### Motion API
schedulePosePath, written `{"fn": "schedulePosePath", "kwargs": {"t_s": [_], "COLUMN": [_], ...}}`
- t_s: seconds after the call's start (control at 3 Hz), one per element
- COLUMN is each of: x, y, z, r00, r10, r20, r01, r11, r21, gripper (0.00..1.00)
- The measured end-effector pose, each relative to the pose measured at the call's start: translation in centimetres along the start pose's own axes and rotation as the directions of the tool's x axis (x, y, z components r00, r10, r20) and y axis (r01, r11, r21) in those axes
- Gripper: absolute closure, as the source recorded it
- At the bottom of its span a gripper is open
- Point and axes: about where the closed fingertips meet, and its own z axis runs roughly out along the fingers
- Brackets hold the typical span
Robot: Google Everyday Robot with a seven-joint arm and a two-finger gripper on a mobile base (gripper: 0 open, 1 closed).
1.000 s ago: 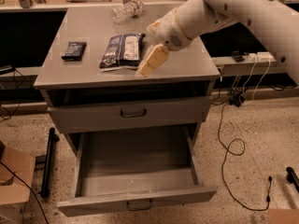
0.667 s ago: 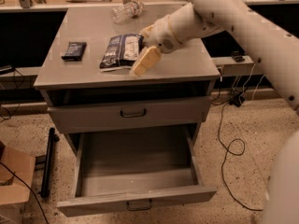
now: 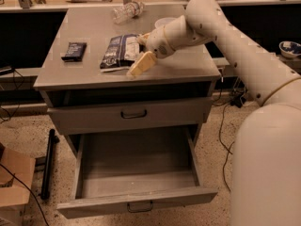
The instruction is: Place blue chip bag into middle drawer
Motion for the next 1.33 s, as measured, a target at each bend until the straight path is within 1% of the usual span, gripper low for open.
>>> {"fn": "schedulePosePath", "kwargs": {"t_s": [0.33,0.67,1.0,1.33], "x": [0.9,1.1,0.9,-0.4], "y": [-1.0,-1.1,-1.2,-1.0], "z": [1.2,1.4,1.2,0.4], "r00": [1.0,0.999,0.999,0.999], "r10": [0.026,0.03,0.027,-0.007], "r20": [0.014,0.017,0.023,0.04], "r01": [-0.026,-0.03,-0.027,0.007], "r11": [0.9996,0.9995,0.9996,0.9998], "r21": [-0.007,-0.006,0.002,0.018], "gripper": [0.18,0.42,0.65,0.89]}}
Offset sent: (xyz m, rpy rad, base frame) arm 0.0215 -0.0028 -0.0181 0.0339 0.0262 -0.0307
